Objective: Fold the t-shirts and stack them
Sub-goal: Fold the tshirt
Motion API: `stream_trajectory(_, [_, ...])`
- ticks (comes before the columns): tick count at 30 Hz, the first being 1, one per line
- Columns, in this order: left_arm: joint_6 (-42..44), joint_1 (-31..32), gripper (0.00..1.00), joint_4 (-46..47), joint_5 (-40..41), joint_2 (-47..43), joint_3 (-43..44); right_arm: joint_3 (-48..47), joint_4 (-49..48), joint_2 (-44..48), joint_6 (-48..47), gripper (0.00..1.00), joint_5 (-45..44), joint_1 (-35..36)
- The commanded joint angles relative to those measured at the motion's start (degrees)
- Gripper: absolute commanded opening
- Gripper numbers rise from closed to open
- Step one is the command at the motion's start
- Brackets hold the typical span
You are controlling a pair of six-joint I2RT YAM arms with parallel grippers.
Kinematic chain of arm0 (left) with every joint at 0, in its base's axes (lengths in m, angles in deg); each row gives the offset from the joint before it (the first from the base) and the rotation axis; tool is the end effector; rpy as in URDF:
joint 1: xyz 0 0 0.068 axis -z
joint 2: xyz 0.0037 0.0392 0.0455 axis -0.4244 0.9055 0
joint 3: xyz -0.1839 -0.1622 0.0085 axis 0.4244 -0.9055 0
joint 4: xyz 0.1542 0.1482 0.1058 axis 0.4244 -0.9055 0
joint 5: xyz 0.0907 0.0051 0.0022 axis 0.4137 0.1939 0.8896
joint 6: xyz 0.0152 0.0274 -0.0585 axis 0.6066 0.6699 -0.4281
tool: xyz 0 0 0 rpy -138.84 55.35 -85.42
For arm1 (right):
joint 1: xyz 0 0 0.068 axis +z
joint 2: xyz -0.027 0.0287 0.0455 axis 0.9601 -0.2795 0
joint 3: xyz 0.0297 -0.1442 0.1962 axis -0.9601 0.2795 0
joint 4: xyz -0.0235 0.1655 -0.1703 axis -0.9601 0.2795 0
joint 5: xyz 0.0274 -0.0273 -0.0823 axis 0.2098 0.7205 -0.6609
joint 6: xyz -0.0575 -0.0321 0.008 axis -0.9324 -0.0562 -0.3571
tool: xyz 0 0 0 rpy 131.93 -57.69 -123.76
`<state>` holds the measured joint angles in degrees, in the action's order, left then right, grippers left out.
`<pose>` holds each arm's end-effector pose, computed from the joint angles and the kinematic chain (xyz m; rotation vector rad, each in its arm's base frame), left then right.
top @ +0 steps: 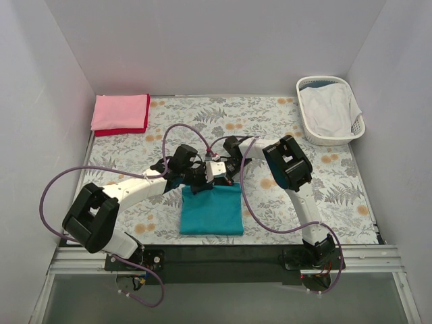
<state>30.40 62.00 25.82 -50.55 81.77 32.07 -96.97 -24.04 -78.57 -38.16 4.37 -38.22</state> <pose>0.2093 -0.1901 0.1687 0.9401 2.3549 -0.9492 0.2866 0.2638 0.0710 1.1560 -2.2379 -1.6196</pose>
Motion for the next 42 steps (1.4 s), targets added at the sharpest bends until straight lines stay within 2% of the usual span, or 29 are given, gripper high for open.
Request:
stream_trajectory(1, [2.38, -0.23, 0.00, 5.82, 2.86, -0.16, 1.49, 1.49, -0.86, 0.44, -2.17, 0.01, -1.97, 0.66])
stream_trajectory(6, [3.87, -0.23, 0.00, 7.50, 1.72, 0.55, -0.09, 0.53, -0.77, 1.40, -2.00, 0.01, -4.42, 0.66])
stream_trajectory(13, [6.95, 0.03, 0.00, 7.59, 0.58, -4.29, -5.54, -2.55, -0.33, 6.14, -2.35, 0.01, -11.89, 0.57])
stream_trajectory(20, [7.83, 1.78, 0.00, 6.62, 0.40, -6.75, -8.09, -6.59, 0.55, 10.72, -1.21, 0.02, -11.90, 0.57])
stream_trajectory(29, [7.22, 6.79, 0.00, 6.62, 0.40, -7.54, -9.76, -3.96, 1.78, 7.47, -3.75, 0.02, -9.44, 0.75])
stream_trajectory(42, [5.02, 7.94, 0.00, 6.44, 0.84, -7.72, -9.76, -0.09, 2.05, 2.90, -7.62, 0.01, -8.73, 2.42])
